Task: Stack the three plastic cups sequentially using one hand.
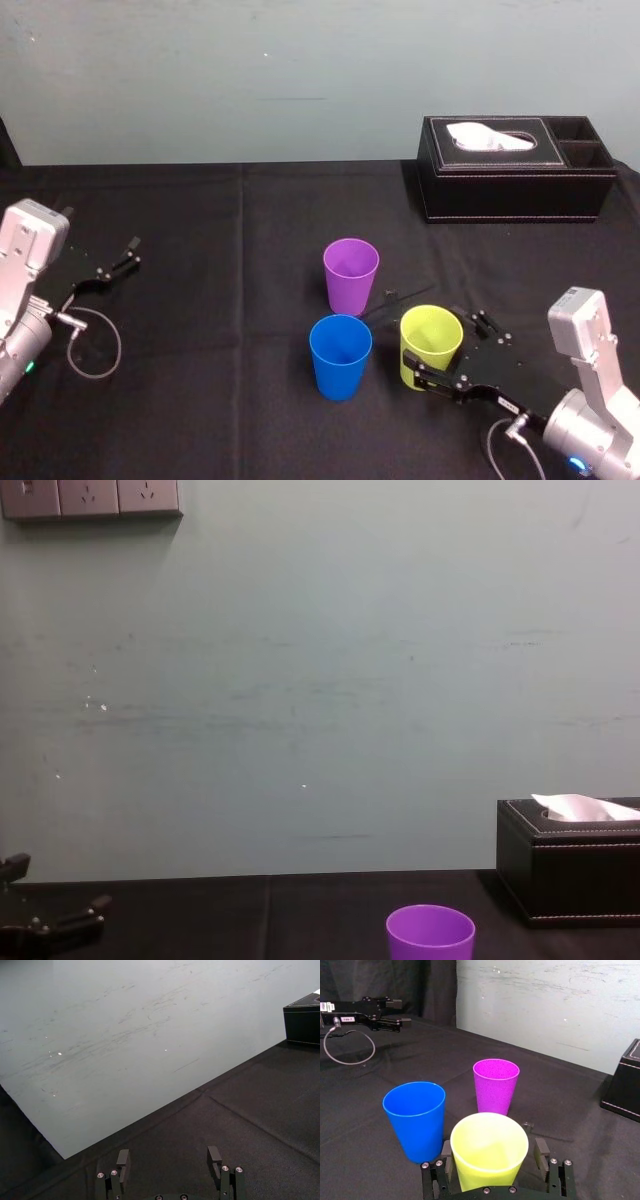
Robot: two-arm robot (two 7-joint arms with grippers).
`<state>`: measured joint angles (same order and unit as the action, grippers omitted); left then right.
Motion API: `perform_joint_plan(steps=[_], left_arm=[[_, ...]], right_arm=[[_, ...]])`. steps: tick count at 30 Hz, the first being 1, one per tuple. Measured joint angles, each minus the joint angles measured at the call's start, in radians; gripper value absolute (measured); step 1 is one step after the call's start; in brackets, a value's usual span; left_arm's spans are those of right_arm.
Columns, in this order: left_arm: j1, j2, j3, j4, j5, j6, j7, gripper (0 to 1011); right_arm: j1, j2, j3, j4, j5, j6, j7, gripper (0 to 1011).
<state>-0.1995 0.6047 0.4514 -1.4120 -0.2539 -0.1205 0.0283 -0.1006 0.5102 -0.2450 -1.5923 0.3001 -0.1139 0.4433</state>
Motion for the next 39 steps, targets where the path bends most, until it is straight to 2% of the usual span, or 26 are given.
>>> perform_joint_plan(steps=[11,22,32,39], left_arm=[[0.000,0.000,0.000,0.000,0.000,0.000,0.000,1010],[0.000,0.000,0.000,0.000,0.000,0.000,0.000,1010],[0.000,0.000,0.000,0.000,0.000,0.000,0.000,1010],[0.000,0.000,0.000,0.000,0.000,0.000,0.000,1010]], right_arm=[[0.041,-0.022,-0.029,0.024,-0.013,0.022,0.001,1004],[0.044,-0.023,-0.030,0.026,-0.013,0.026,0.003,1004],[0.043,-0.022,-0.029,0.024,-0.013,0.024,0.003,798],[0.042,-0.022,-0.028,0.024,-0.012,0.023,0.003,765]])
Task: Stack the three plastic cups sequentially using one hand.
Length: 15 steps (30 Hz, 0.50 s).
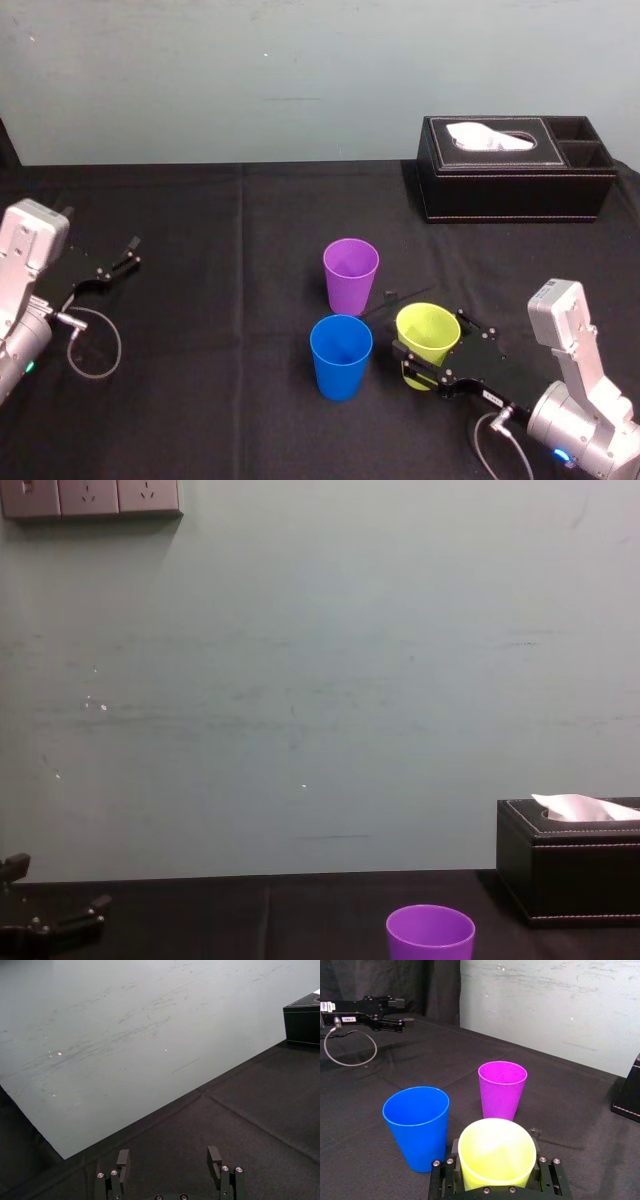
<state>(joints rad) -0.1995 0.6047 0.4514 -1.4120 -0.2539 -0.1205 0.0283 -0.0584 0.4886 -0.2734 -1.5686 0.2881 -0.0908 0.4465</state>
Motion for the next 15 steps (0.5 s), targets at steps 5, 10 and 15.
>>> perform_joint_plan(steps=[5,10,15], left_arm=[[0.000,0.000,0.000,0.000,0.000,0.000,0.000,1010],[0.000,0.000,0.000,0.000,0.000,0.000,0.000,1010],[0.000,0.000,0.000,0.000,0.000,0.000,0.000,1010]], right_arm=[[-0.001,0.000,0.000,0.000,0.000,0.000,0.000,755],[-0.001,0.001,0.000,-0.001,0.000,-0.001,0.000,755],[-0.001,0.000,0.000,-0.001,0.000,-0.001,0.000,755]])
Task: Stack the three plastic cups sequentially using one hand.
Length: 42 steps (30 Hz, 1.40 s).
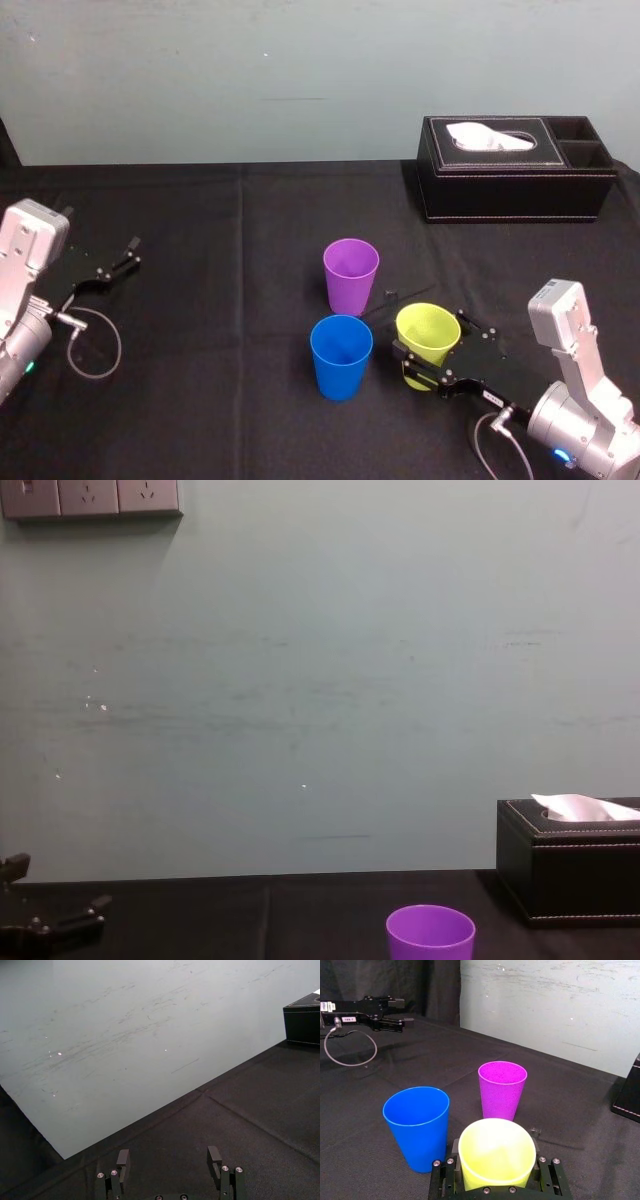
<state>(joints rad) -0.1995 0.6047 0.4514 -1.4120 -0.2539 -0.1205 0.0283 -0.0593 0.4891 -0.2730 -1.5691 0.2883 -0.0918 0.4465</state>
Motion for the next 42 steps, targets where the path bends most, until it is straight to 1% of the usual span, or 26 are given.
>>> perform_joint_plan(steps=[10,12,19,21,23,28,29,34,35,38,41,42], left_arm=[[0.000,0.000,0.000,0.000,0.000,0.000,0.000,1010],[0.000,0.000,0.000,0.000,0.000,0.000,0.000,1010],[0.000,0.000,0.000,0.000,0.000,0.000,0.000,1010],[0.000,0.000,0.000,0.000,0.000,0.000,0.000,1010],[0.000,0.000,0.000,0.000,0.000,0.000,0.000,1010],[0.000,0.000,0.000,0.000,0.000,0.000,0.000,1010],[0.000,0.000,0.000,0.000,0.000,0.000,0.000,1010],[0.000,0.000,0.000,0.000,0.000,0.000,0.000,1010],[0.000,0.000,0.000,0.000,0.000,0.000,0.000,1010],[0.000,0.000,0.000,0.000,0.000,0.000,0.000,1010],[0.000,0.000,0.000,0.000,0.000,0.000,0.000,1010],[0.000,0.000,0.000,0.000,0.000,0.000,0.000,1010]], right_arm=[[0.000,0.000,0.000,0.000,0.000,0.000,0.000,755],[-0.009,0.000,0.001,-0.012,-0.008,-0.007,-0.009,755],[-0.054,0.003,0.022,-0.085,-0.027,-0.003,-0.049,755],[-0.077,0.009,0.038,-0.128,-0.028,0.006,-0.063,755],[-0.090,0.012,0.048,-0.152,-0.029,0.014,-0.070,755],[-0.119,0.024,0.078,-0.225,-0.031,0.054,-0.092,755],[-0.125,0.027,0.087,-0.249,-0.033,0.074,-0.100,755],[-0.132,0.029,0.105,-0.307,-0.036,0.127,-0.117,755],[-0.128,0.028,0.108,-0.323,-0.037,0.143,-0.121,755],[-0.110,0.020,0.109,-0.340,-0.037,0.169,-0.124,755],[-0.094,0.013,0.106,-0.347,-0.037,0.187,-0.126,755],[-0.079,0.005,0.102,-0.349,-0.037,0.200,-0.128,755]])
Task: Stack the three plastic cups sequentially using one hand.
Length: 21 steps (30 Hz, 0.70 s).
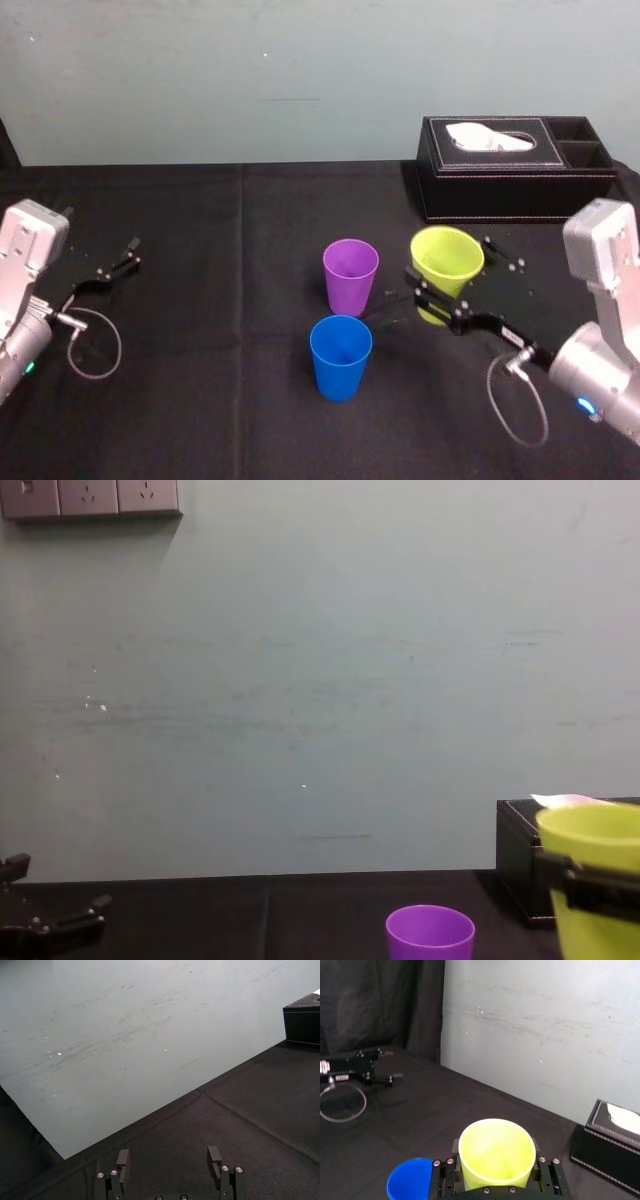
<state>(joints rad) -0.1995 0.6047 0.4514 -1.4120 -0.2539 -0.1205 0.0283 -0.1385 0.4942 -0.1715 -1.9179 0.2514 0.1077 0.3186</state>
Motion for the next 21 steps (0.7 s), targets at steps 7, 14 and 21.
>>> perform_joint_plan(steps=[7,14,21], left_arm=[[0.000,0.000,0.000,0.000,0.000,0.000,0.000,1010],[0.000,0.000,0.000,0.000,0.000,0.000,0.000,1010],[0.000,0.000,0.000,0.000,0.000,0.000,0.000,1010]], right_arm=[[0.069,-0.039,-0.036,0.013,0.003,0.049,-0.010,755],[0.134,-0.075,-0.082,0.048,-0.016,0.082,-0.023,755],[0.189,-0.109,-0.118,0.095,-0.047,0.092,-0.032,755]])
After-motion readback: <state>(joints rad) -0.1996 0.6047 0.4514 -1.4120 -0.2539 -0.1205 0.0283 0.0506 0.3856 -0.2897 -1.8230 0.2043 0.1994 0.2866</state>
